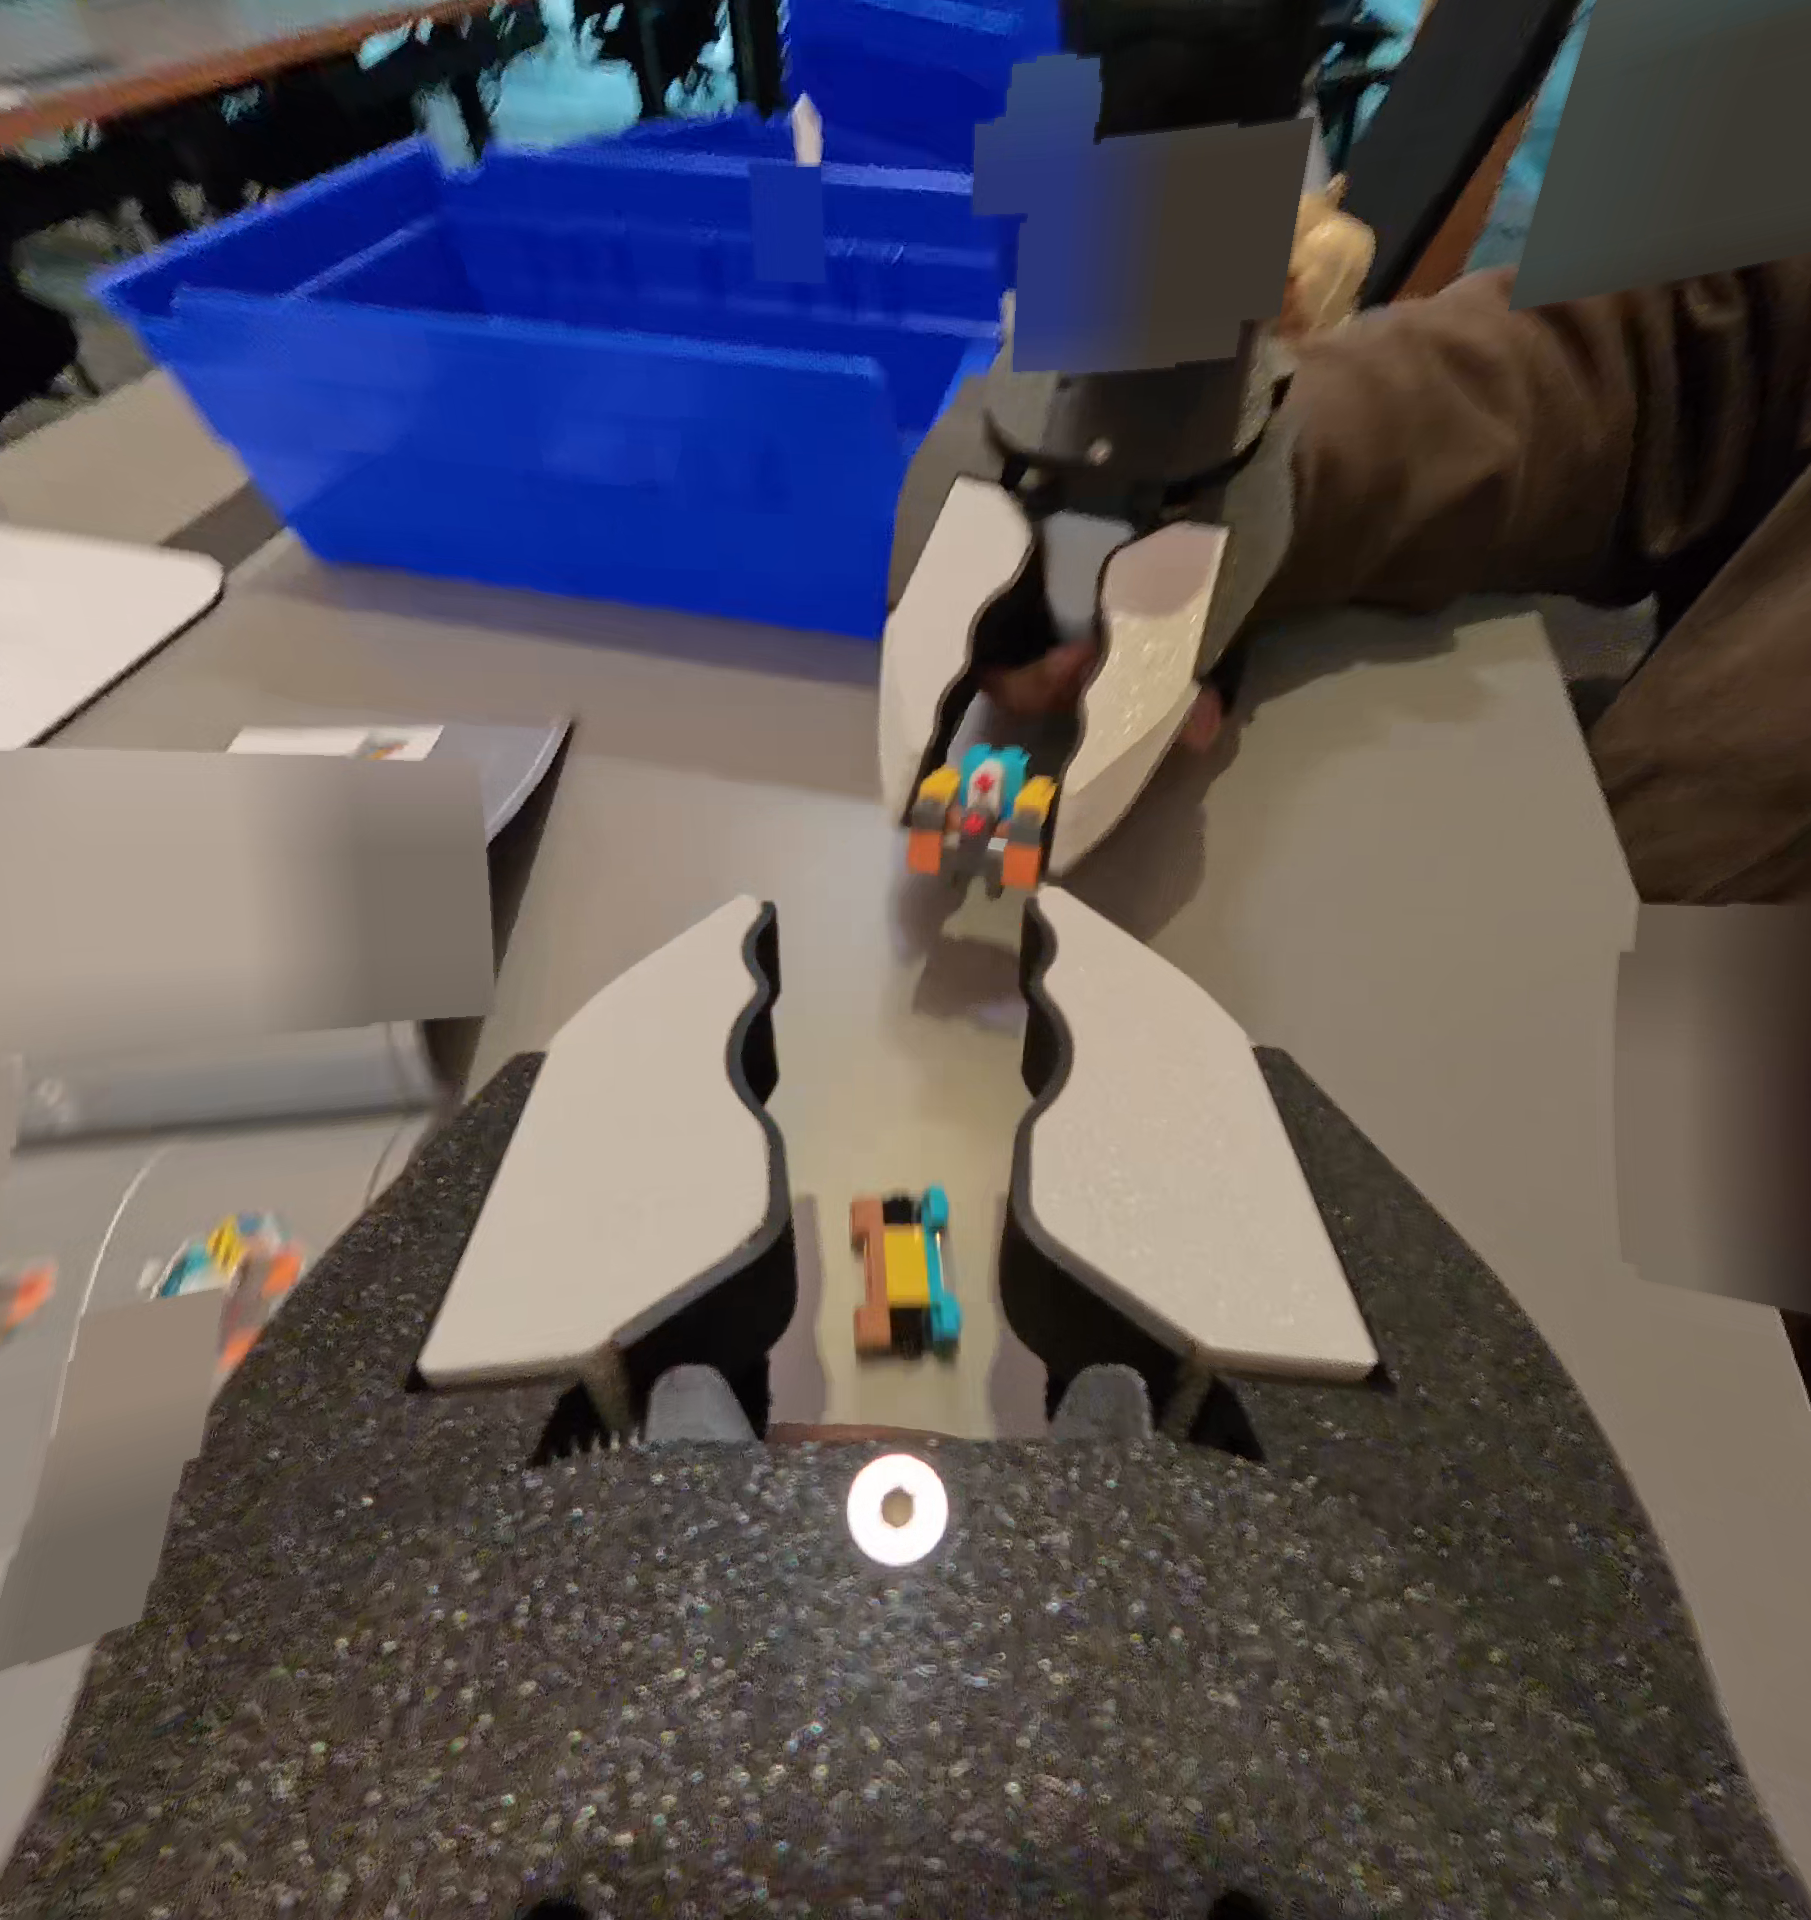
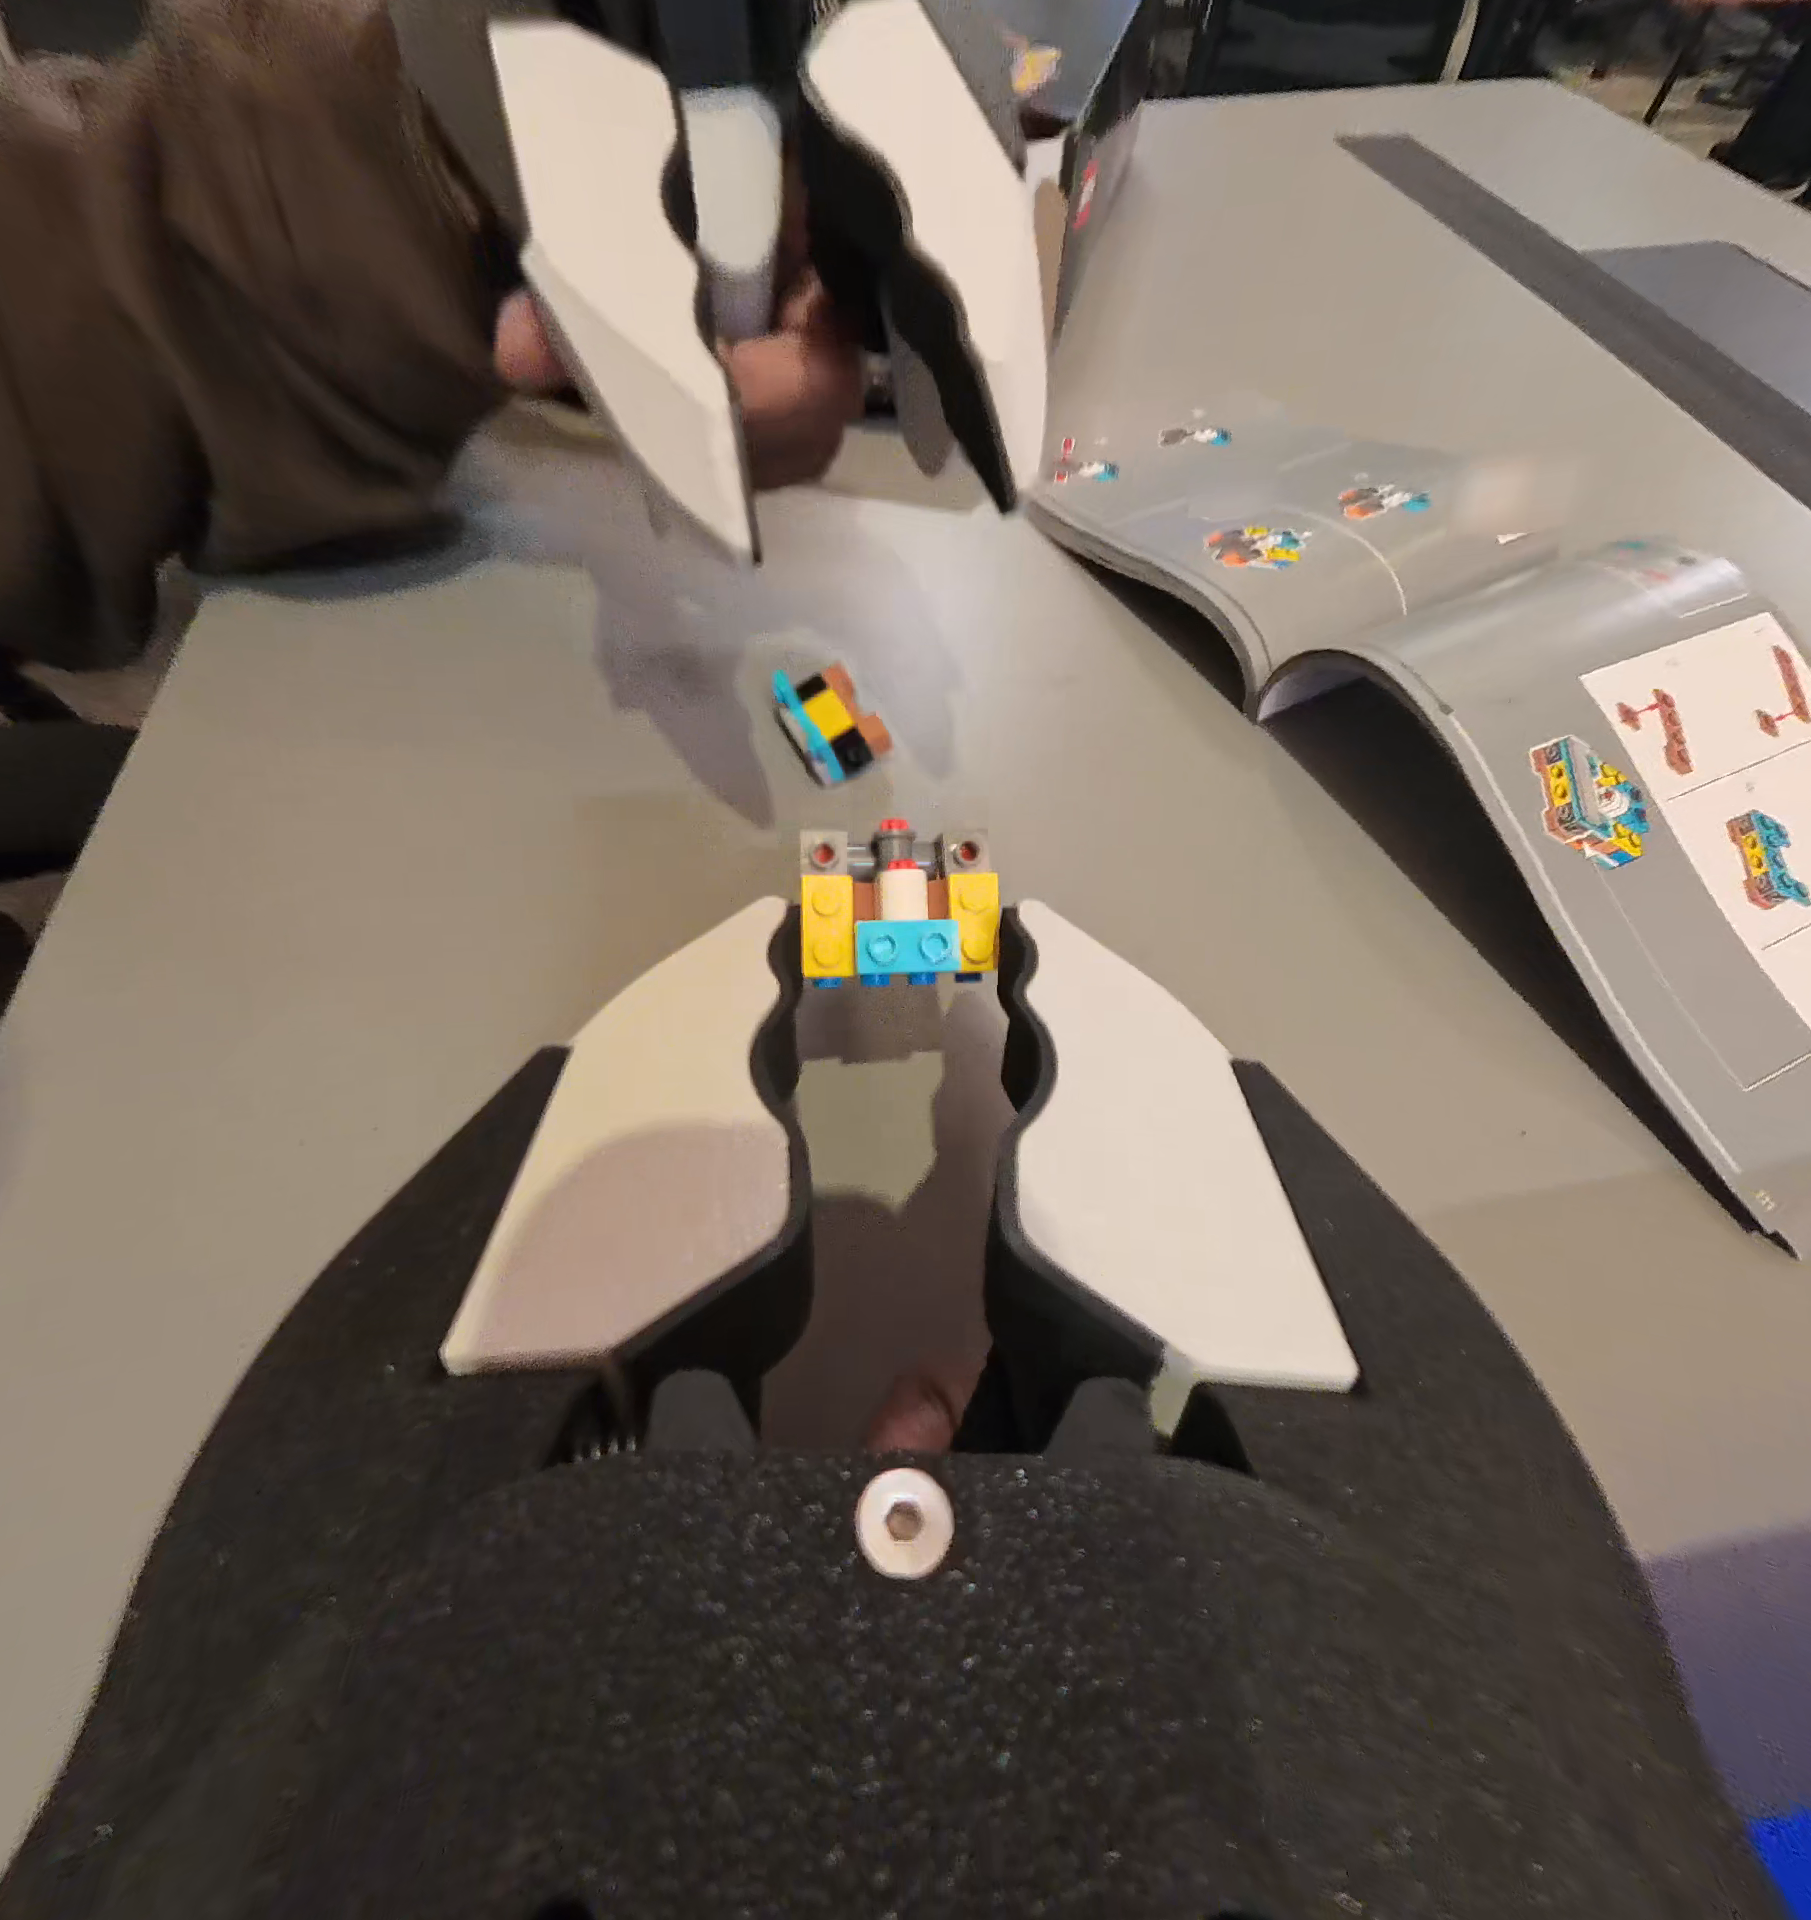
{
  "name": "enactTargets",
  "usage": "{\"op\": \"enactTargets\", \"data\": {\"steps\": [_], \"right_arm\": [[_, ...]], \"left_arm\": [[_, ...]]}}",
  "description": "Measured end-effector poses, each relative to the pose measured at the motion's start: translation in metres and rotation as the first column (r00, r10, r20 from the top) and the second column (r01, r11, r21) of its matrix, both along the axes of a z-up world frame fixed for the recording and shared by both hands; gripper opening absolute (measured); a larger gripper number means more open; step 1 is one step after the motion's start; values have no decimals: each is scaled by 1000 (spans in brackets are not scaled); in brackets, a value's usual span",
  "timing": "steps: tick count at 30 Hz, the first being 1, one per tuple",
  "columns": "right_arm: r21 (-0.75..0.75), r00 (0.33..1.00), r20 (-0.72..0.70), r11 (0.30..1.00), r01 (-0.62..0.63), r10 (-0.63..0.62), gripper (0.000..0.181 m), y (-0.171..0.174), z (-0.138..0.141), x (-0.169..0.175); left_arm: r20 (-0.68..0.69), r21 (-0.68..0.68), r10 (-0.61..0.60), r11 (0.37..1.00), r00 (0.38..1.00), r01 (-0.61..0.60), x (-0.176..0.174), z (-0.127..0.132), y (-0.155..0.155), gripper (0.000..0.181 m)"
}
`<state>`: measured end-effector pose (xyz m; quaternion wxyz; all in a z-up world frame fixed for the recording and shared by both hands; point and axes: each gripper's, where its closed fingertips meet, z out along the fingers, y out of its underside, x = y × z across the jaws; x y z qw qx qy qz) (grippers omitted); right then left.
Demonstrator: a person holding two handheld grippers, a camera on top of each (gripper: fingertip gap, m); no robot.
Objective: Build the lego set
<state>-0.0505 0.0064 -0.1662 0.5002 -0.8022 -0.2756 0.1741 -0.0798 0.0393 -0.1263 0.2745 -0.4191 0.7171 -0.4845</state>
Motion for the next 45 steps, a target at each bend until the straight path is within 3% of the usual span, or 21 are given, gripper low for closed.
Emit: {"op": "enactTargets", "data": {"steps": [8,13,15,16,21,26,29,32,36,39,42,45], "right_arm": [[-100,961,272,995,-16,43,36,-6,-36,3],[-138,951,301,990,-29,69,36,-8,-42,1],[-140,951,300,990,-28,69,36,-8,-42,1],[-134,950,304,991,-28,68,36,-7,-42,1],[-103,932,350,993,-64,97,46,-11,-40,0],[-34,911,393,992,-118,122,57,-15,-30,-1],[133,913,394,977,-164,100,55,-13,-4,-10],[269,911,397,934,-234,114,48,-18,17,-27],[326,880,458,898,-295,123,35,-24,21,-40],[335,886,445,894,-298,129,18,-26,22,-44],[342,906,411,904,-257,102,14,-25,25,-42],[342,951,308,929,-140,30,13,-18,33,-34]], "left_arm": [[-217,253,159,962,963,-102,-41,-63,28,46],[-273,324,143,945,951,-50,-41,-81,29,44],[-292,337,144,941,946,-39,-39,-85,30,31],[-296,321,129,947,947,-29,-38,-86,28,24],[-324,215,66,977,944,5,-33,-83,14,23],[-343,-14,-34,999,939,31,-29,-59,-7,23],[-362,-214,-184,971,914,111,-29,-40,-33,24],[-370,-296,-267,942,890,160,-24,-31,-49,24],[-354,-367,-349,905,868,214,-19,-22,-68,24],[-341,-397,-351,895,872,204,-13,-20,-71,24],[-302,-447,-320,880,898,163,-8,-13,-68,28],[-219,-423,-178,903,959,71,-1,-4,-52,45]]}}
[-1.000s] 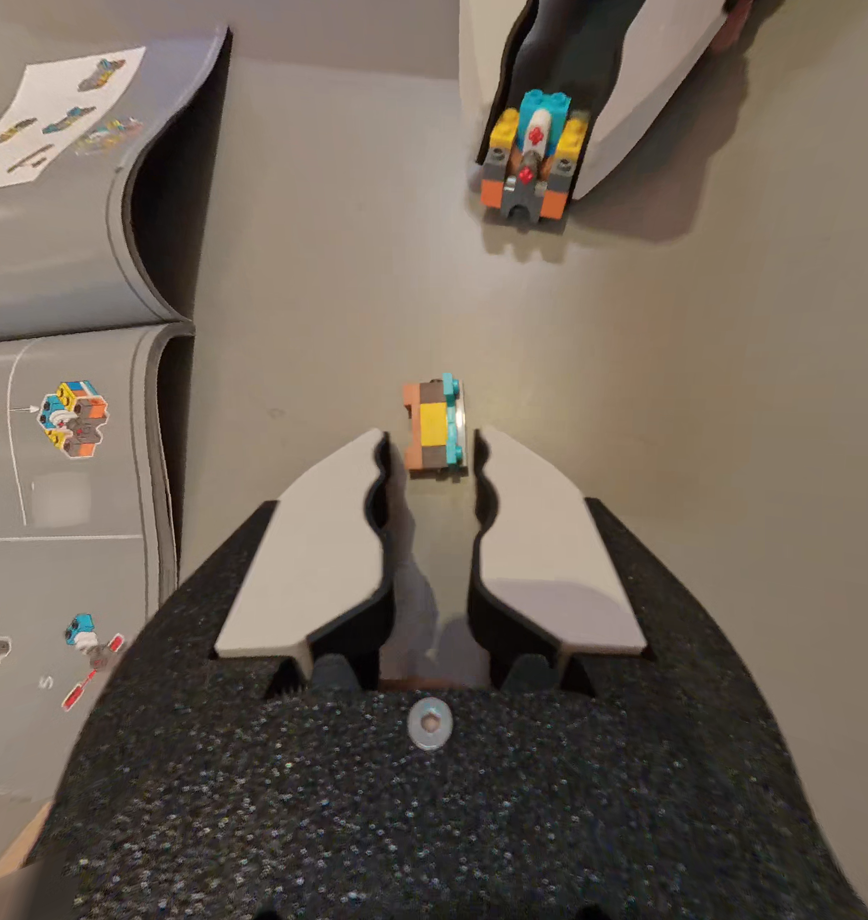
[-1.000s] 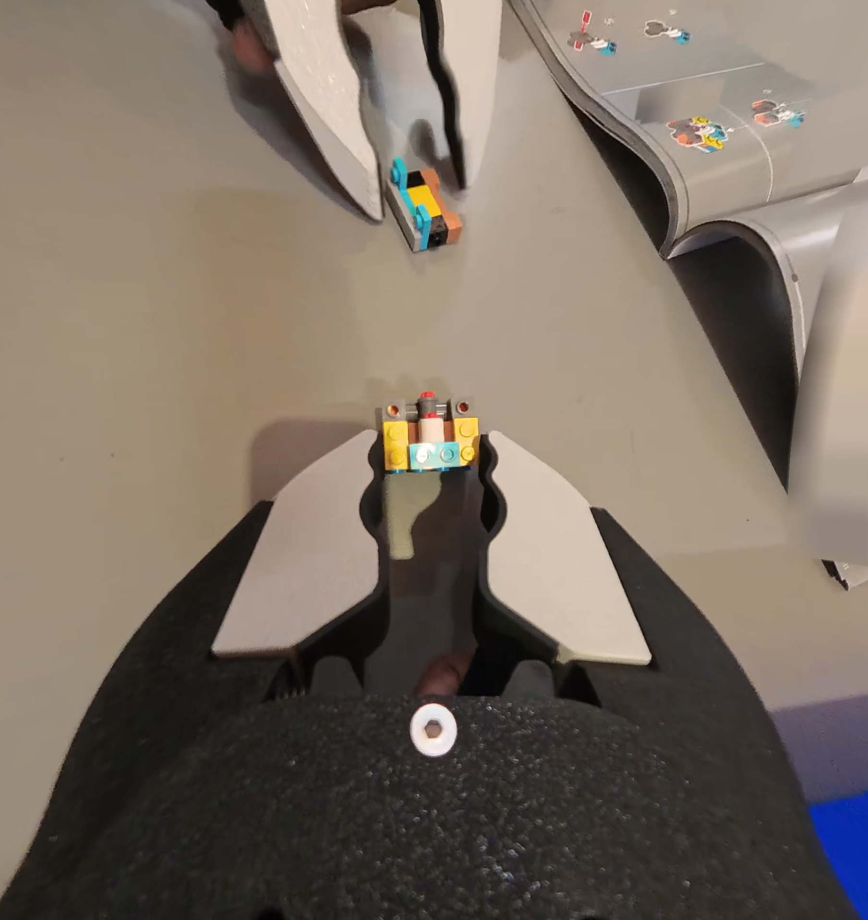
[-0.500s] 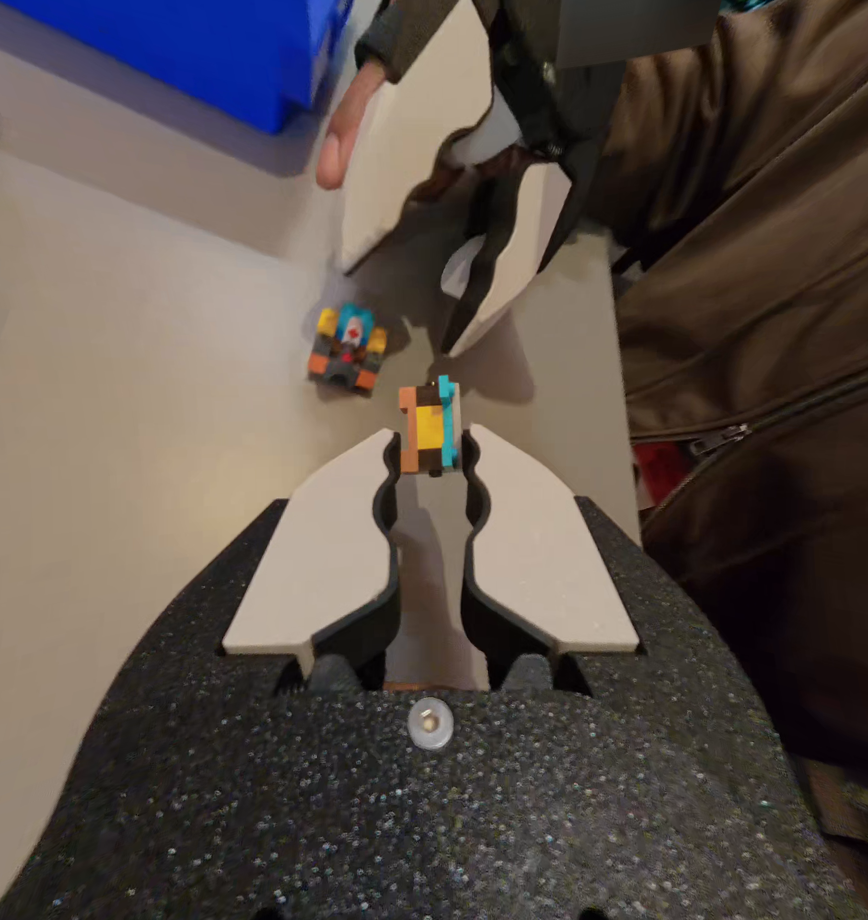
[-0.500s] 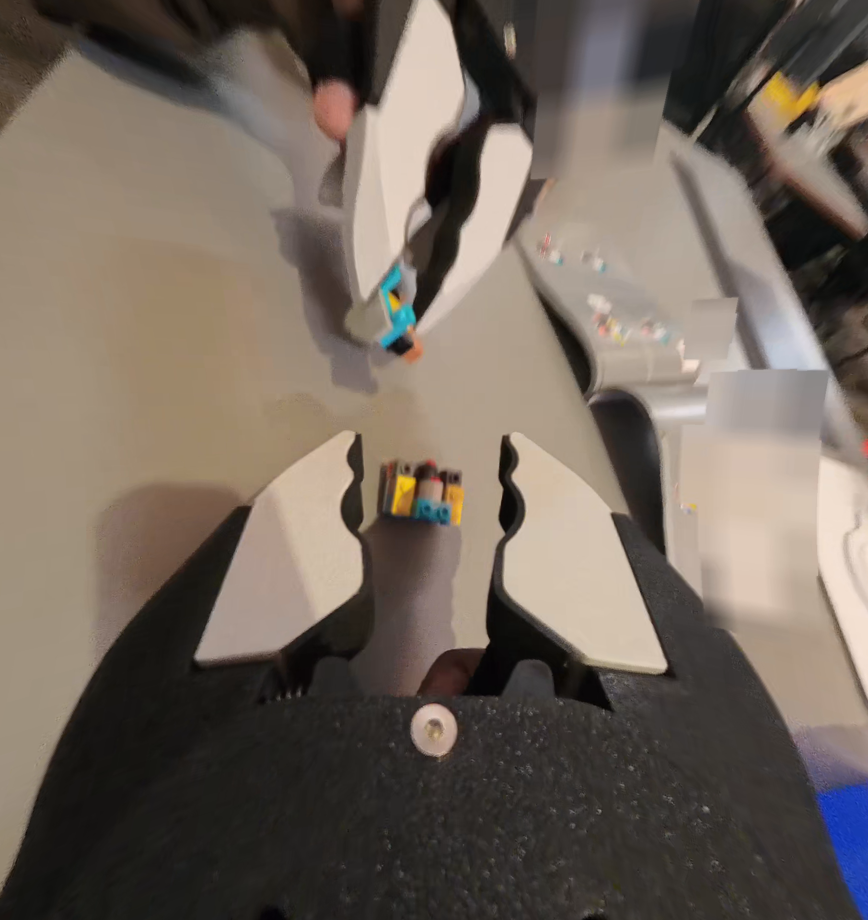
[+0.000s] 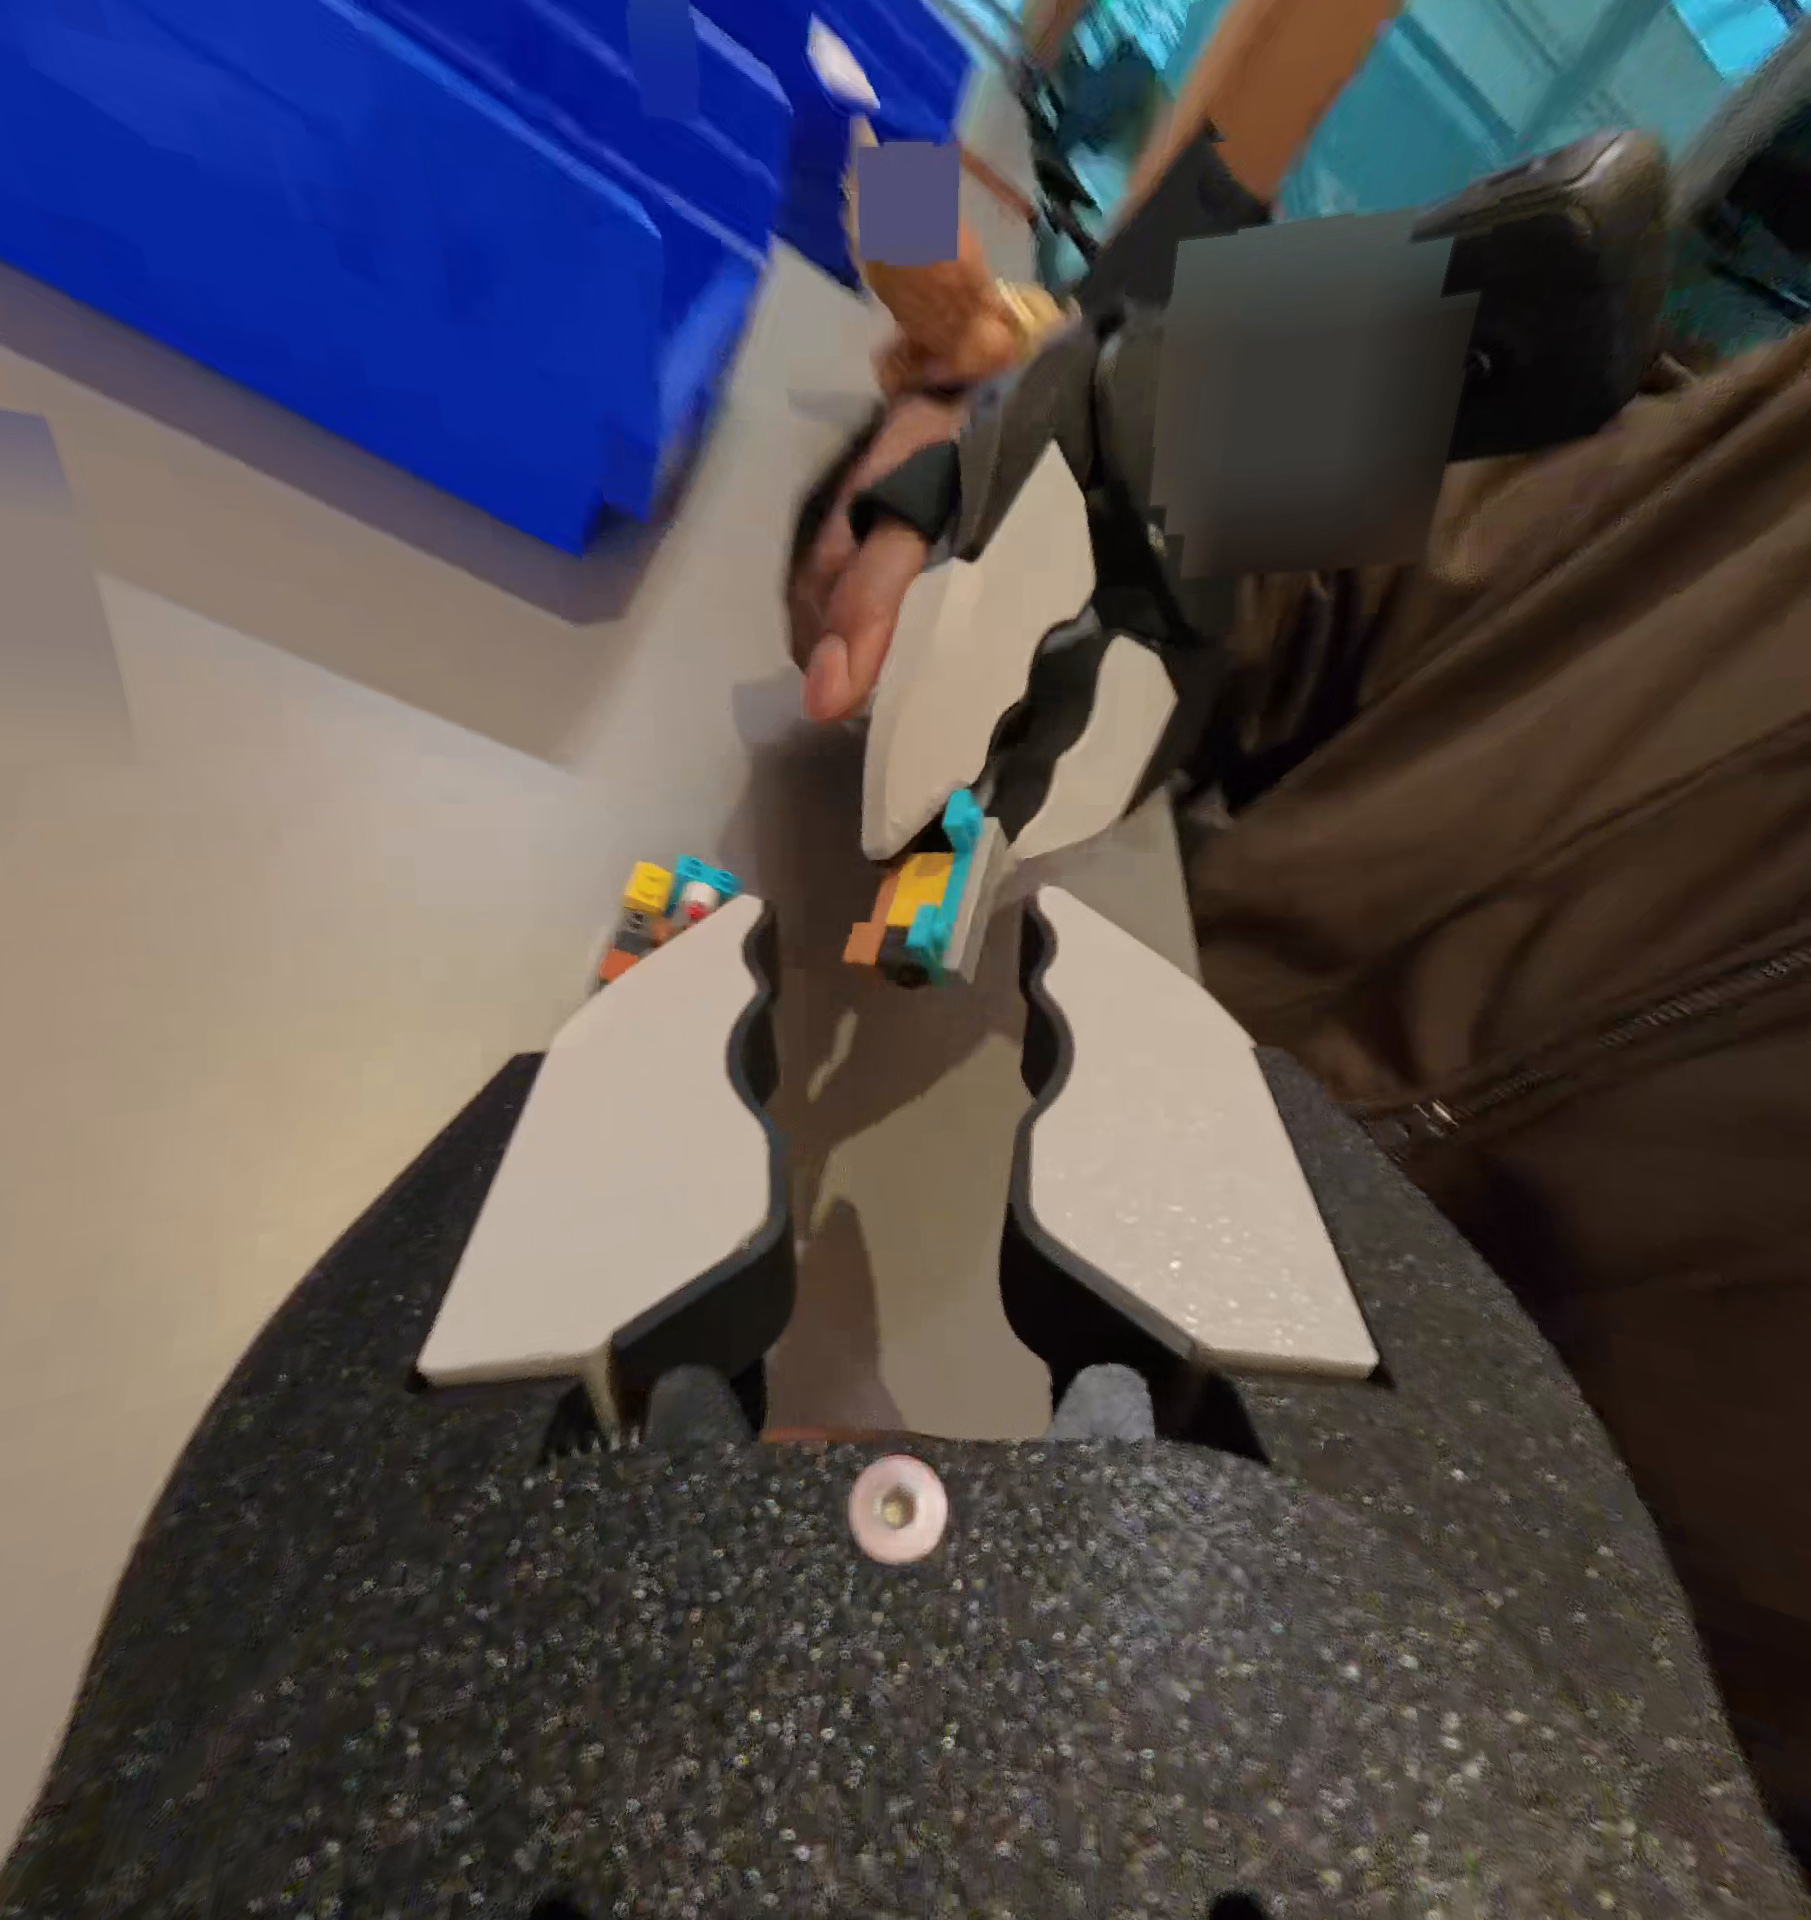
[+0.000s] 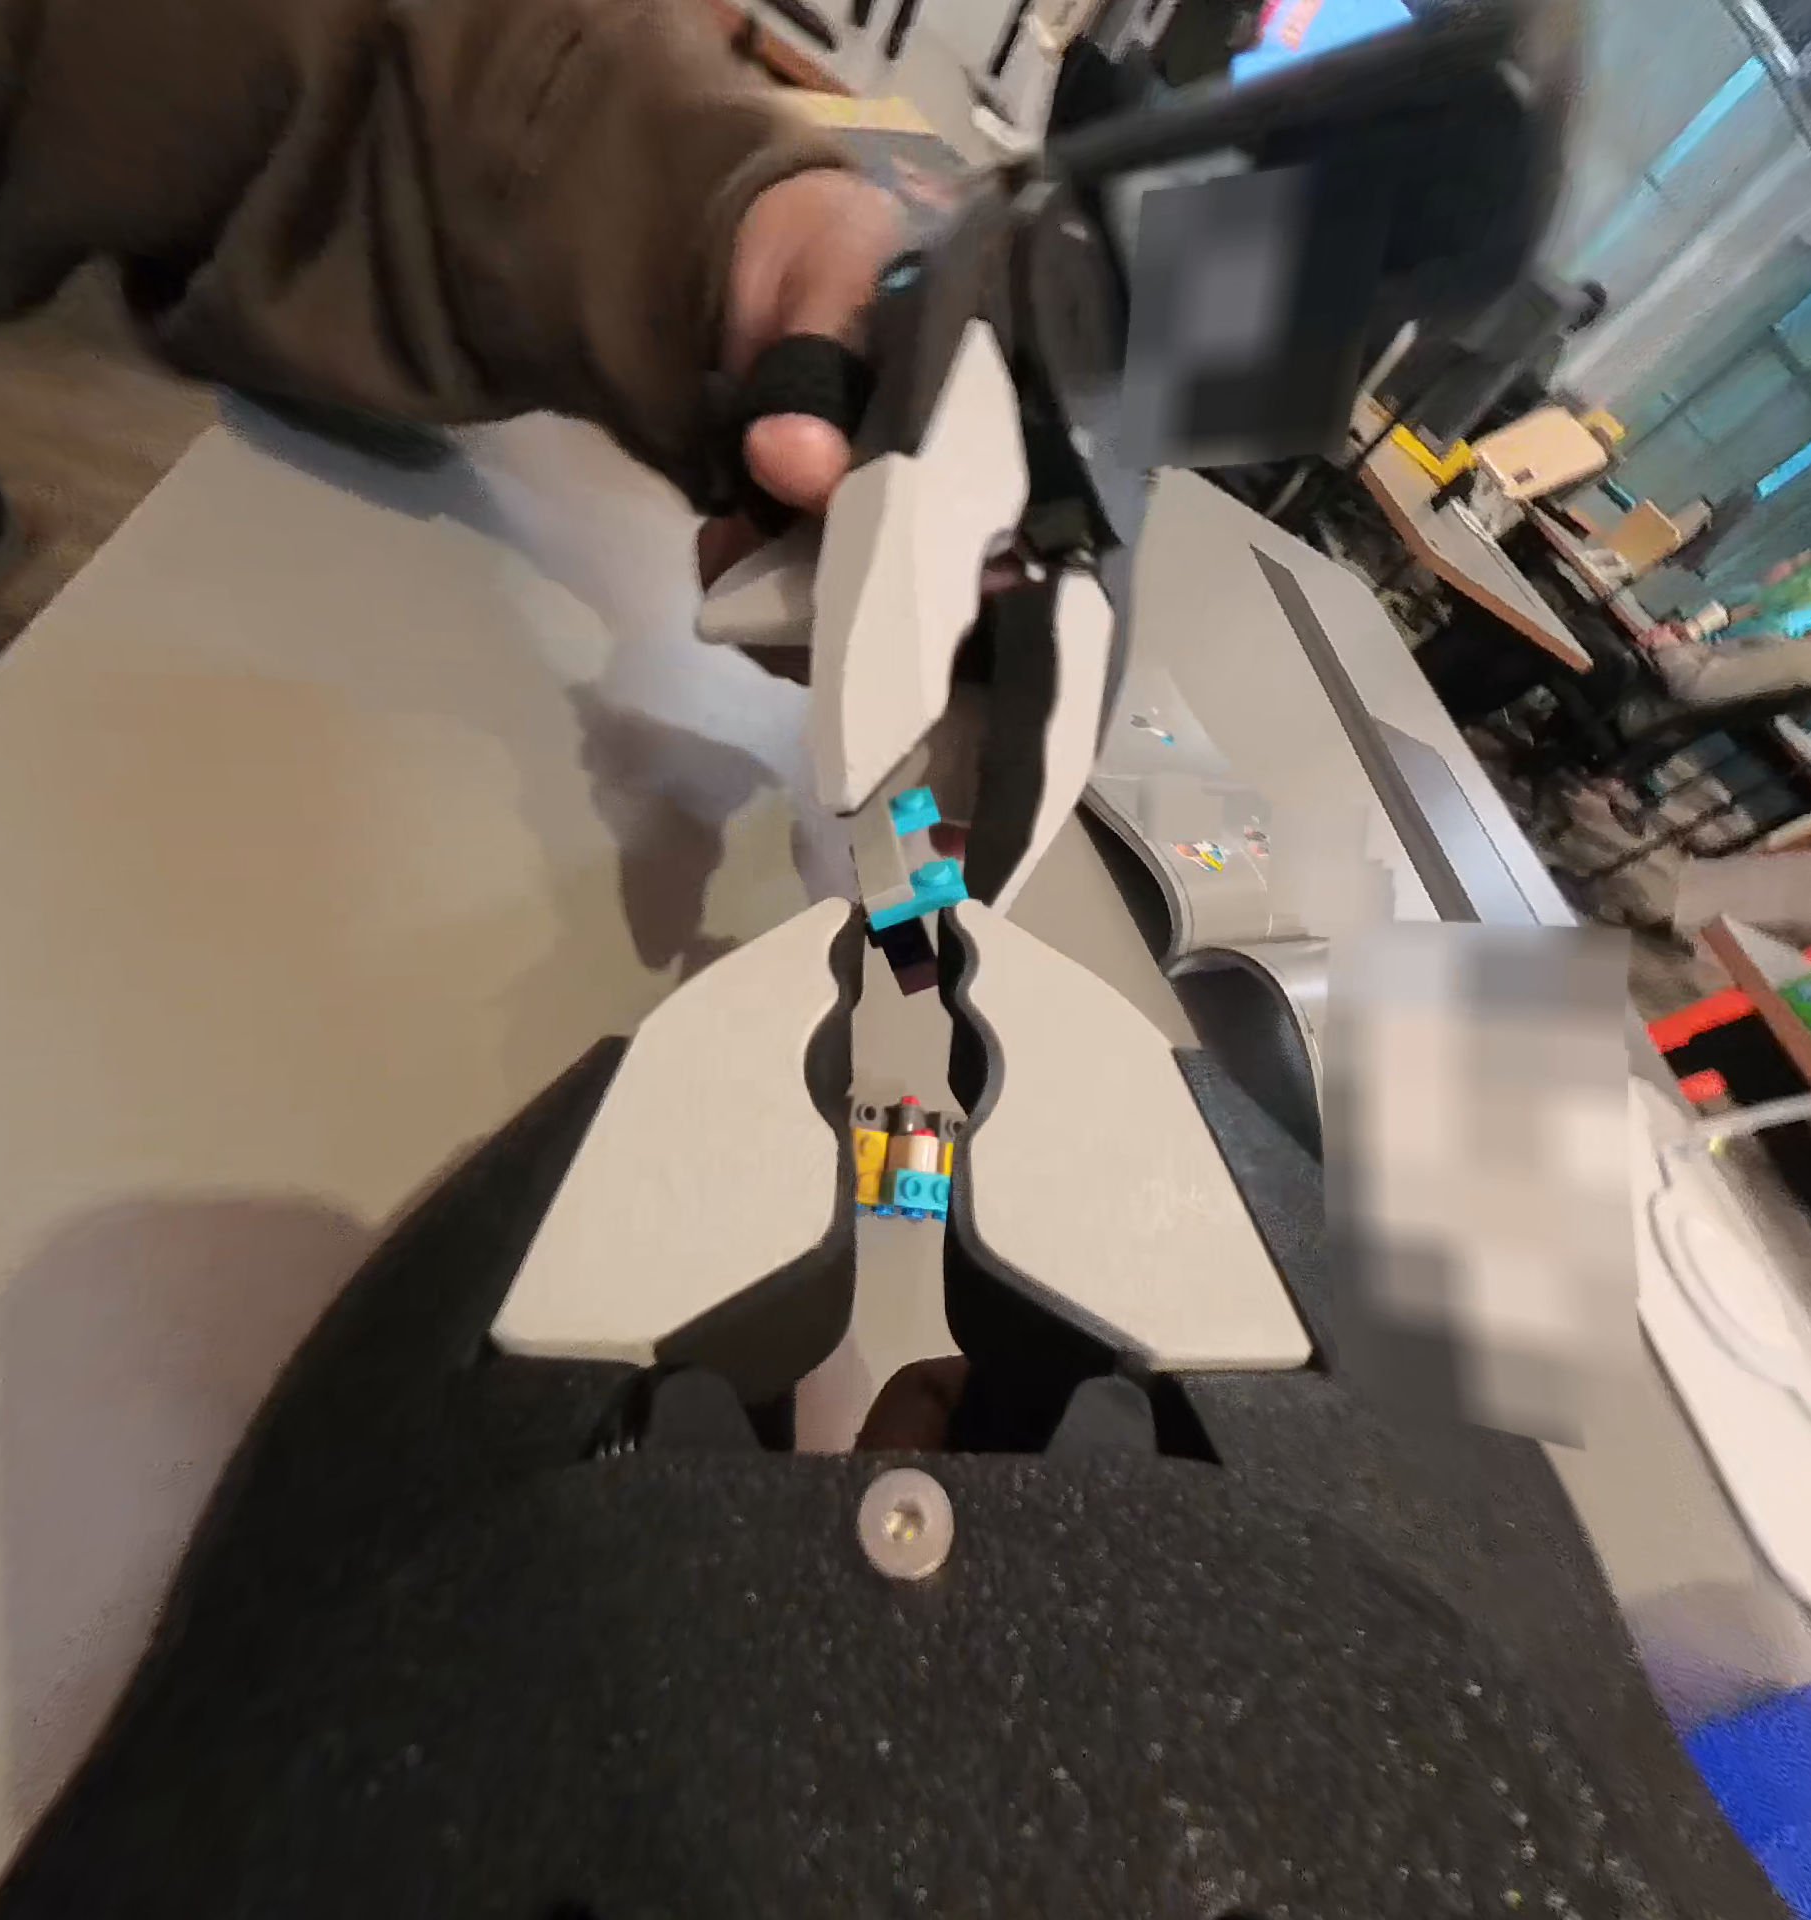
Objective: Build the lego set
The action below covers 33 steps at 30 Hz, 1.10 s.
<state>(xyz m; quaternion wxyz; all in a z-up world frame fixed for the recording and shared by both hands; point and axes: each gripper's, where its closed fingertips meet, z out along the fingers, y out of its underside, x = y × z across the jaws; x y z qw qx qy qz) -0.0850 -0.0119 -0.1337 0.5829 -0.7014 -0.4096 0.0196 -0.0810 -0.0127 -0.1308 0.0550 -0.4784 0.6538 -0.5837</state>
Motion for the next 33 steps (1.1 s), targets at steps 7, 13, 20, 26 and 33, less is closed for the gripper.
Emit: {"op": "enactTargets", "data": {"steps": [7,13,20,26,33], "right_arm": [[-229,835,-452,946,231,-313,12,19,14,23],[-418,529,-735,898,140,-424,12,23,16,25],[-418,440,-788,899,133,-431,12,21,22,16],[-409,395,-817,905,118,-421,12,20,25,9],[-415,371,-836,908,57,-405,12,20,23,4]], "left_arm": [[407,136,521,778,751,-614,1,22,39,44],[492,407,556,534,670,-741,8,2,23,44],[576,405,589,397,567,-823,18,8,19,45],[645,405,576,299,502,-864,14,17,22,38],[646,412,555,326,525,-851,11,14,24,36]]}}
